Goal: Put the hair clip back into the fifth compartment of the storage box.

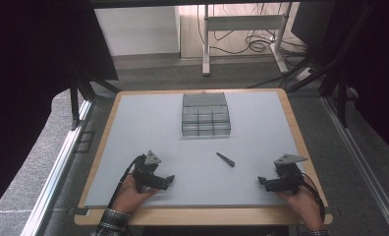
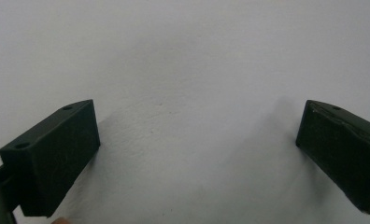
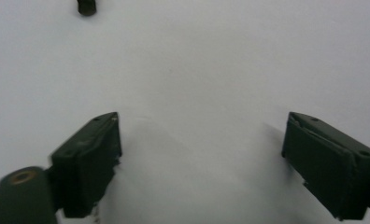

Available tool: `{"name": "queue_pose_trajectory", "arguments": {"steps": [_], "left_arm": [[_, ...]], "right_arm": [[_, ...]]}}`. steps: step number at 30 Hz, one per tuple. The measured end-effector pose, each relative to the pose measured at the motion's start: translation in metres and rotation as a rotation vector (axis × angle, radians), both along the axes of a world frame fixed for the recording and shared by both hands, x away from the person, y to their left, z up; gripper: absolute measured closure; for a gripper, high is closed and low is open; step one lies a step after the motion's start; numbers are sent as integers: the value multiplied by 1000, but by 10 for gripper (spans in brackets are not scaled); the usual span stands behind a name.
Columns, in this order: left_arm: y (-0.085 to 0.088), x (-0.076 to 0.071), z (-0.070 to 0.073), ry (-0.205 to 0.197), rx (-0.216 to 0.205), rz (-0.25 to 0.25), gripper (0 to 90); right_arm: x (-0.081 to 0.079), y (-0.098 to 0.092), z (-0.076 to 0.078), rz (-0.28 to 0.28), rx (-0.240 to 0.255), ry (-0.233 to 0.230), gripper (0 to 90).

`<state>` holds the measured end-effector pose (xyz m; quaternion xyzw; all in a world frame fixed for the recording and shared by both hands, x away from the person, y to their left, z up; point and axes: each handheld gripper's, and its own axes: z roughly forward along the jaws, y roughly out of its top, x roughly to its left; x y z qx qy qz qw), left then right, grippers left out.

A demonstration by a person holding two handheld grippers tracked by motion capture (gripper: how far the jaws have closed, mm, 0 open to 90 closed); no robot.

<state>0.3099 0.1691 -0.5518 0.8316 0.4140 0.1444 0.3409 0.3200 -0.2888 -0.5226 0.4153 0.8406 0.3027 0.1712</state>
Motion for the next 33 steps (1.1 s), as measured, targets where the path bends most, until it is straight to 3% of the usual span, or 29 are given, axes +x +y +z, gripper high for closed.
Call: {"name": "queue_pose_trajectory", "arguments": {"steps": [2, 22, 33], "left_arm": [[0, 0, 0, 0, 0, 0, 0], [0, 0, 0, 0, 0, 0, 0], [0, 0, 0, 0, 0, 0, 0]], "right_arm": [[1, 5, -1, -22, -9, 2, 77], [1, 6, -1, -28, -14, 5, 71], [5, 11, 4, -47, -48, 49, 76]]}}
